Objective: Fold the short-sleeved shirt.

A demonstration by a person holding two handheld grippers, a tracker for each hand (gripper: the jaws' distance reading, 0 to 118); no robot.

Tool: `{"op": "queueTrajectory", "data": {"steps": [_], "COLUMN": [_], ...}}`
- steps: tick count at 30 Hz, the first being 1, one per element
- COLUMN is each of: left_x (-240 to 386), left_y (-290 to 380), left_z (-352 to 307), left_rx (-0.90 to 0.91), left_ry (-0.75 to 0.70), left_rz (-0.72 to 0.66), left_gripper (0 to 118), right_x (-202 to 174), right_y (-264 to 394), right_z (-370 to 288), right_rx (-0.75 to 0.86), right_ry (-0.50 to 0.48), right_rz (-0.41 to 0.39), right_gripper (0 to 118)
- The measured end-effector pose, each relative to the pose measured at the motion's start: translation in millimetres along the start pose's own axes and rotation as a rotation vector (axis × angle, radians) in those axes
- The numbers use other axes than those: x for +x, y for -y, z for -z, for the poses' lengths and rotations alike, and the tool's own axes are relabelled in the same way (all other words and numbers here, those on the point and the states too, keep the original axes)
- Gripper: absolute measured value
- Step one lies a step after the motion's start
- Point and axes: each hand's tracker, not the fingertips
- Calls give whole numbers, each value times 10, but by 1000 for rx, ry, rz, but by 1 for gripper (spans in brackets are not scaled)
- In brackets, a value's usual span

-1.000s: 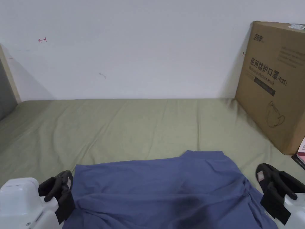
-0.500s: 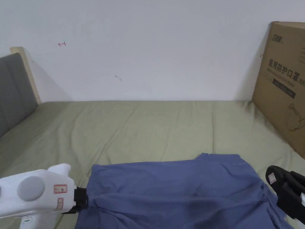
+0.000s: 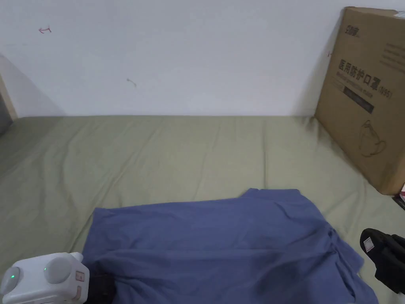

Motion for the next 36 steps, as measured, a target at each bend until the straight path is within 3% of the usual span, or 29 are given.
{"op": "queueTrajectory", "data": {"steps": [2, 3, 6, 7, 8, 9, 10, 11, 12, 13, 16, 18, 22, 23, 24, 25, 26, 30, 33, 35, 36], "left_x": [51, 51, 168, 179, 178, 169, 160, 141, 133, 135, 194, 218, 234, 217, 212, 207, 201, 142, 87, 34, 9], "left_y": [16, 21, 89, 101, 107, 101, 93, 76, 64, 53, 69, 65, 90, 80, 86, 92, 98, 45, 12, 31, 63], "left_z": [-44, -94, -441, -503, -566, -626, -676, -725, -788, -841, -1022, -1065, -1021, -971, -951, -942, -941, -1082, -1395, -1619, -1718], "left_rx": [-2, 22, 171, 191, 195, 189, 183, 200, 218, 230, 267, 269, 228, 221, 218, 212, 210, 233, 305, 340, 347], "left_ry": [-22, -29, -72, -45, -40, 38, 60, 62, 63, 66, 82, 88, 85, 85, 82, 83, 91, 142, 199, 211, 223], "left_rz": [16, 28, 160, 188, 200, 172, 152, 143, 145, 150, 154, 156, 158, 162, 160, 156, 148, 93, 62, 71, 77], "left_gripper": [108, 94, 68, 22, 6, 6, 6, 6, 6, 6, 6, 6, 5, 5, 5, 5, 5, 5, 5, 5, 5], "right_x": [99, 153, 377, 448, 540, 616, 680, 759, 844, 934, 1229, 1332, 1222, 1153, 1079, 1037, 968, 842, 957, 980, 1002], "right_y": [9, 16, 71, 83, 105, 123, 144, 203, 267, 315, 512, 638, 691, 651, 624, 597, 593, 339, 8, -179, 29], "right_z": [41, 73, 260, 351, 456, 581, 708, 843, 984, 1088, 1512, 1705, 1742, 1689, 1668, 1654, 1648, 1518, 1243, 1046, 1225], "right_rx": [-20, -34, -139, -196, -239, -306, -380, -432, -512, -522, -706, -767, -818, -791, -787, -792, -804, -758, -673, -637, -673], "right_ry": [36, 46, 27, 20, 22, 34, 55, 73, 64, 62, 124, 185, 160, 154, 103, 65, 54, 55, 8, -4, -14], "right_rz": [6, 7, 46, 57, 68, 86, 106, 139, 168, 212, 304, 252, 78, 35, 32, 22, 44, 6, 128, 165, 114], "right_gripper": [0, 0, 0, 0, 1, 16, 60, 94, 112, 112, 112, 110, 70, 52, 25, 5, 5, 5, 5, 5, 5]}}
